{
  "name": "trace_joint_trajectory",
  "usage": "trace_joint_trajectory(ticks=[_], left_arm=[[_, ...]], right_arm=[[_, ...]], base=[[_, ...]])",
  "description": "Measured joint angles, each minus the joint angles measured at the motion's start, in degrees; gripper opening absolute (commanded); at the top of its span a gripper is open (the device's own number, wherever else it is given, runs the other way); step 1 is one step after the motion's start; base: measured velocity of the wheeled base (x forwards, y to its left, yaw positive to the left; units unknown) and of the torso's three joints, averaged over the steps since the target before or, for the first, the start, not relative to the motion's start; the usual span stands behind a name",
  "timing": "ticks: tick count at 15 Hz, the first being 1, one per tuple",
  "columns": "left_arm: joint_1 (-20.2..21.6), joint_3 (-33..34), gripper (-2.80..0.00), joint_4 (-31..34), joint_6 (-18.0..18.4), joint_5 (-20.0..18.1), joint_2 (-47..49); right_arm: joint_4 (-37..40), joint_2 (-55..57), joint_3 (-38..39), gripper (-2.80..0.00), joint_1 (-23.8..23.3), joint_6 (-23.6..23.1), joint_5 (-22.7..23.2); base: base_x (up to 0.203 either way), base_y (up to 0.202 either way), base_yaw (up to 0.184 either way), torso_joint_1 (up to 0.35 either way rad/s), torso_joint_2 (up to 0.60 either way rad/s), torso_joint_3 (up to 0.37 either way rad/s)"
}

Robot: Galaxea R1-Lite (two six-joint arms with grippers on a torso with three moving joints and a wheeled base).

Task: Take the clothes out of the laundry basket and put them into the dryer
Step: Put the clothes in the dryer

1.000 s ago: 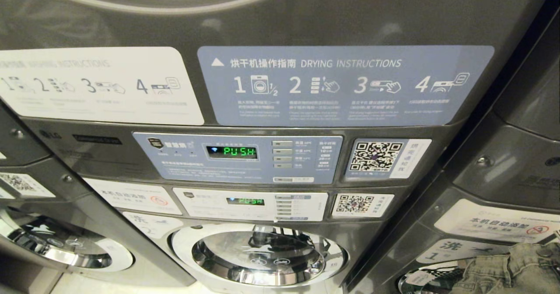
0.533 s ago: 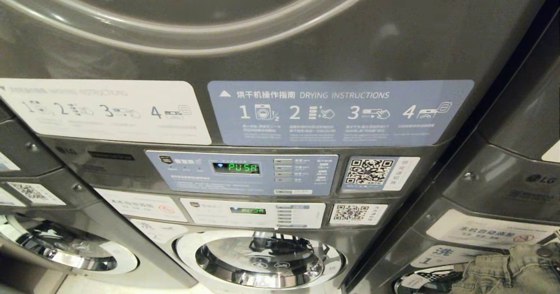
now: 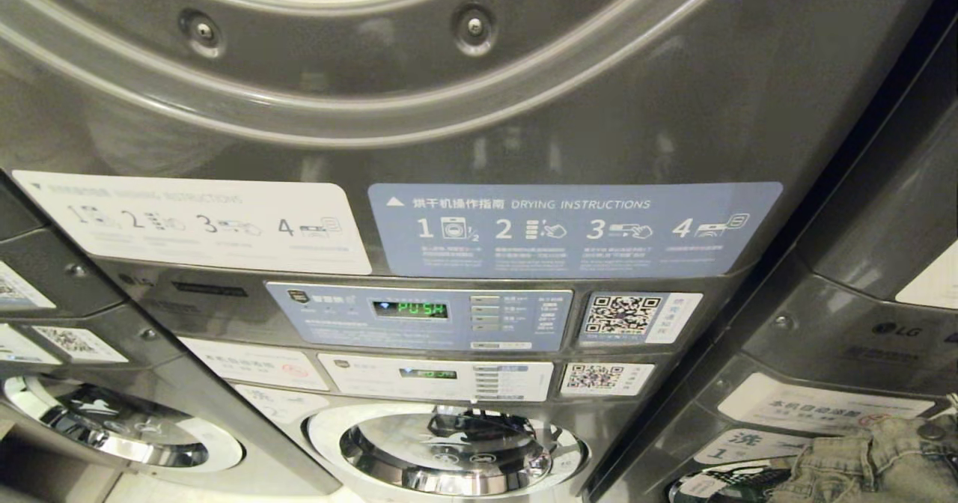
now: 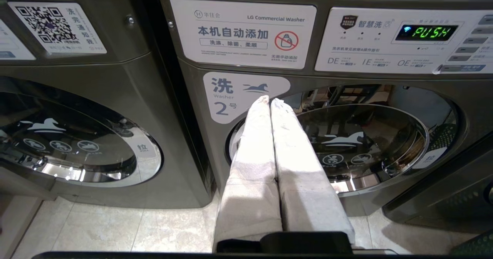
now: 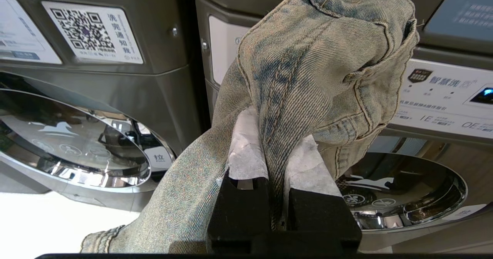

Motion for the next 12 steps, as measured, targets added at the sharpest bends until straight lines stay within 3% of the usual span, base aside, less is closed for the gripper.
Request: trace_joint_trajectory(ticks=[12], left_arm=[[0.0, 0.02, -2.8, 0.01, 0.0, 0.0, 0.0]], right_arm=[[0.0, 0.0, 0.0, -2.8, 0.0, 0.18, -0.07]], base=[[0.0, 0.0, 0.0, 0.096, -0.19, -0.094]])
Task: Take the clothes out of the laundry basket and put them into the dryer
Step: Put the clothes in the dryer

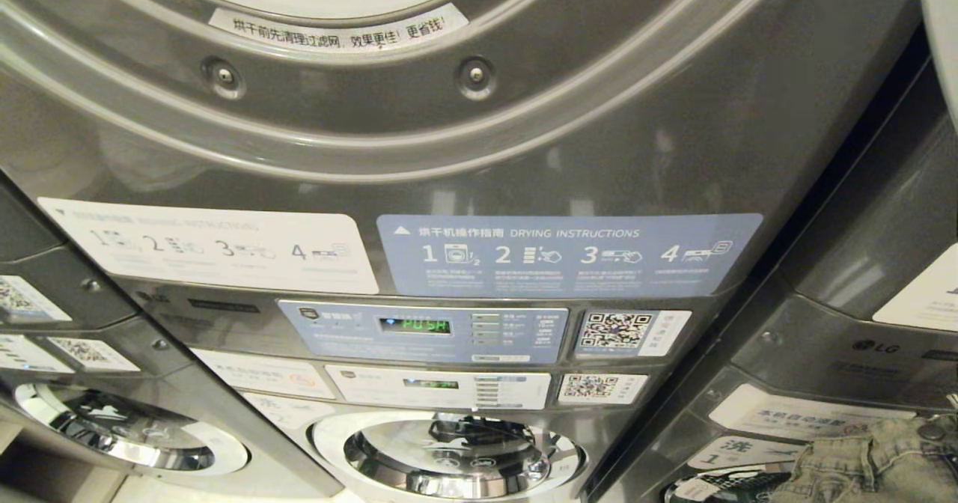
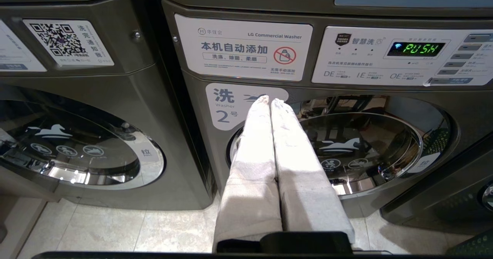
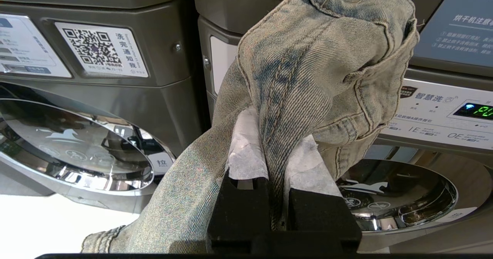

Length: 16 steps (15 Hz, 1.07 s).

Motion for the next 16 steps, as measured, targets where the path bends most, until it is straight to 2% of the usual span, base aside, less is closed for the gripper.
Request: trace_joint_trajectory(ticks=[16], left_arm=[[0.0, 0.0, -2.8, 0.02, 0.0, 0.0, 0.0]], right_arm=[[0.0, 0.0, 0.0, -2.8, 0.0, 0.02, 0.0]], base=[[0.0, 0.0, 0.0, 0.067, -0.13, -0.067]])
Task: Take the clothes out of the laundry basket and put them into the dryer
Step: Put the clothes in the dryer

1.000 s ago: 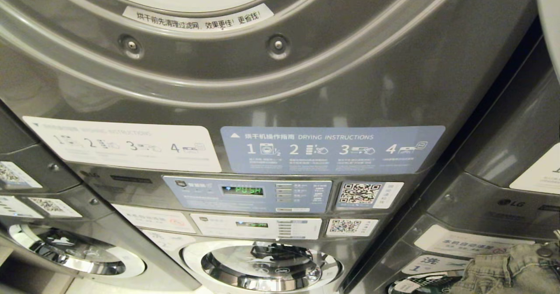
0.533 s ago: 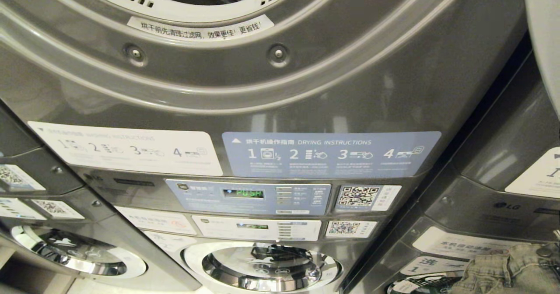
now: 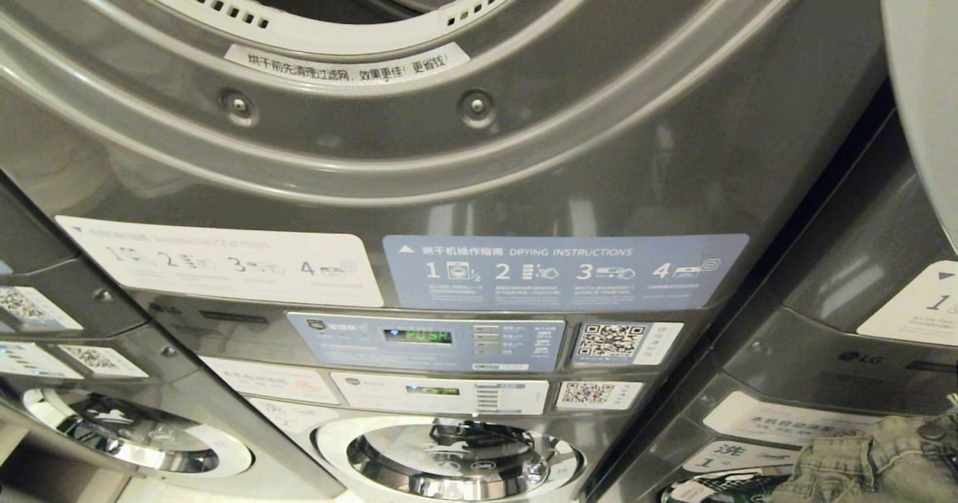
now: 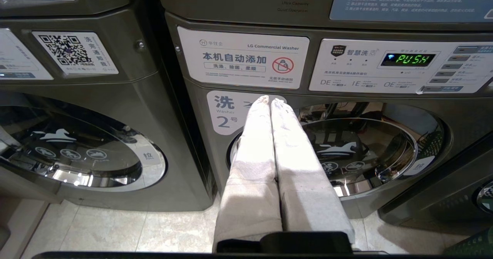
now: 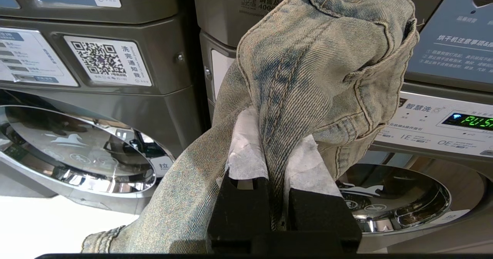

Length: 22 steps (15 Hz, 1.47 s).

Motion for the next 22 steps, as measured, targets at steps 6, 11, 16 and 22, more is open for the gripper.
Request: trace_joint_trajectory(ticks=[6, 11, 16, 22], left_arm=[[0.0, 0.0, -2.8, 0.0, 0.0, 0.0, 0.0], [0.0, 0.0, -2.8, -0.02, 0.0, -0.04, 0.0], [0.0, 0.0, -2.8, -0.02, 0.0, -0.05, 0.0], [0.13, 0.0, -2.8, -0.01, 0.0, -0.05, 0.0]], right_arm=[[0.0, 0.0, 0.0, -2.8, 0.0, -0.02, 0.0], [0.0, 0.0, 0.0, -2.8, 0.0, 0.0, 0.0], [0.0, 0.0, 0.0, -2.8, 0.0, 0.28, 0.0], [0.0, 0.0, 0.0, -2.8, 0.12, 0.39, -0.03]], base=[[0.0, 0.0, 0.0, 0.061, -0.12, -0.059], [0.0, 0.0, 0.0, 0.058, -0.11, -0.052], [0.0, 0.0, 0.0, 0.037, -0.06, -0.035], [0.0, 0.028, -0.001, 0.001, 0.0, 0.0]])
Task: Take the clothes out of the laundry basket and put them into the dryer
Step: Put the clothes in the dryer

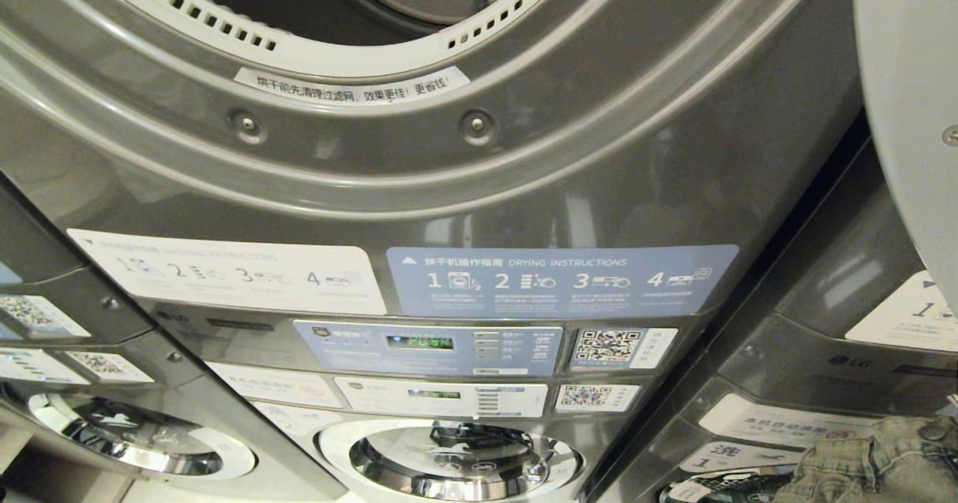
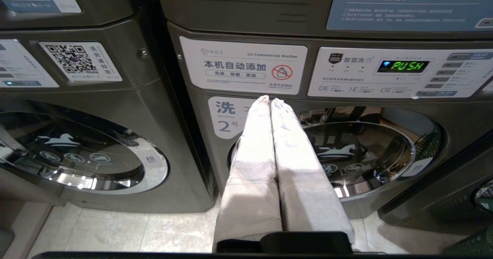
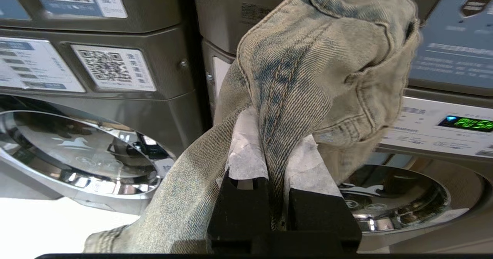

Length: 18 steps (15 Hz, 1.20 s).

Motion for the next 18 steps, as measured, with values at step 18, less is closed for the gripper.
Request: trace_joint_trajectory(ticks=[18], left_arm=[[-0.16, 0.0, -2.8, 0.07, 0.0, 0.05, 0.0]], right_arm=[[0.0, 0.0, 0.0, -2.8, -0.14, 0.17, 0.01]], base=[[0.0, 0.183, -0.001, 0.003, 0.0, 0.002]])
